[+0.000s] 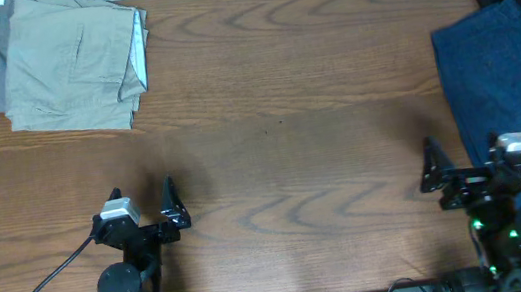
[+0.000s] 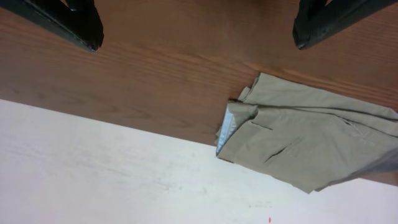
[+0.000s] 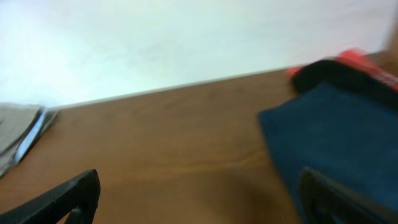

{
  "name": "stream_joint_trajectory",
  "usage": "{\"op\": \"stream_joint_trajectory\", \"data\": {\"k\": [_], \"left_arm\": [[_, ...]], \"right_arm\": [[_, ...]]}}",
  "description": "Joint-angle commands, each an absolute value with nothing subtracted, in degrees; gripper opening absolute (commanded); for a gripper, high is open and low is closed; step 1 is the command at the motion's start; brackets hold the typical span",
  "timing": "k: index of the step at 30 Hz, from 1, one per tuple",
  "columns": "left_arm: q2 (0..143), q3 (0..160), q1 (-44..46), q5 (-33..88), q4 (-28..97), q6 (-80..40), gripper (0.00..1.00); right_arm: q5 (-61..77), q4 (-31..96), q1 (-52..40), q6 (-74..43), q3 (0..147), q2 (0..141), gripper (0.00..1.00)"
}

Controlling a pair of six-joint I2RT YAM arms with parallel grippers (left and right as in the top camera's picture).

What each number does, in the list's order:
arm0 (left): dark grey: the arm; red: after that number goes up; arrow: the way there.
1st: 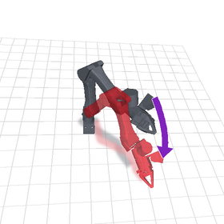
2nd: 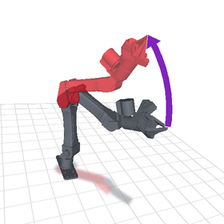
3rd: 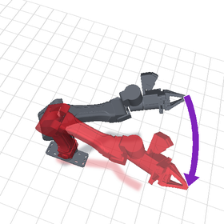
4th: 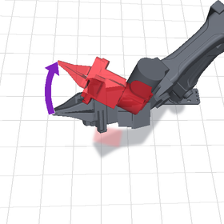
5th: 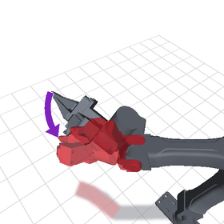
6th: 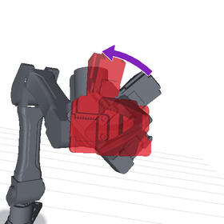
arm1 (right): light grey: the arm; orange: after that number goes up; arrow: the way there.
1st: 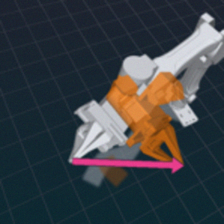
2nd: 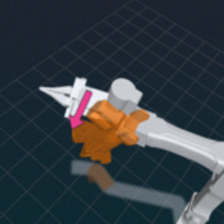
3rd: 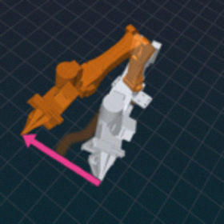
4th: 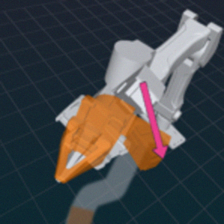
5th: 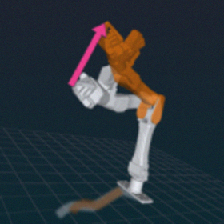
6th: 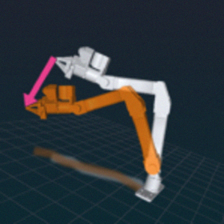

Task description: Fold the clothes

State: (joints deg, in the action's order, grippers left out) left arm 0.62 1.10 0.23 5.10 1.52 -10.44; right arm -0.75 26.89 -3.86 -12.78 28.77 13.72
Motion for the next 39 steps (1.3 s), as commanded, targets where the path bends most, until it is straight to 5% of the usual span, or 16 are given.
{"op": "stream_joint_trajectory", "data": {"k": [1,19,39], "left_arm": [[0.23,0.23,0.58,5.28,3.60,-9.67,0.98],[0.23,0.23,0.58,5.28,3.60,-9.67,0.98],[0.23,0.23,0.58,5.28,3.60,-9.67,0.98]], "right_arm": [[6.04,22.59,-5.63,-11.11,21.58,9.82,0.99],[2.98,3.11,-6.72,-11.09,3.03,0.27,0.99],[0.69,4.19,-4.97,-11.09,0.27,0.27,0.99]]}}
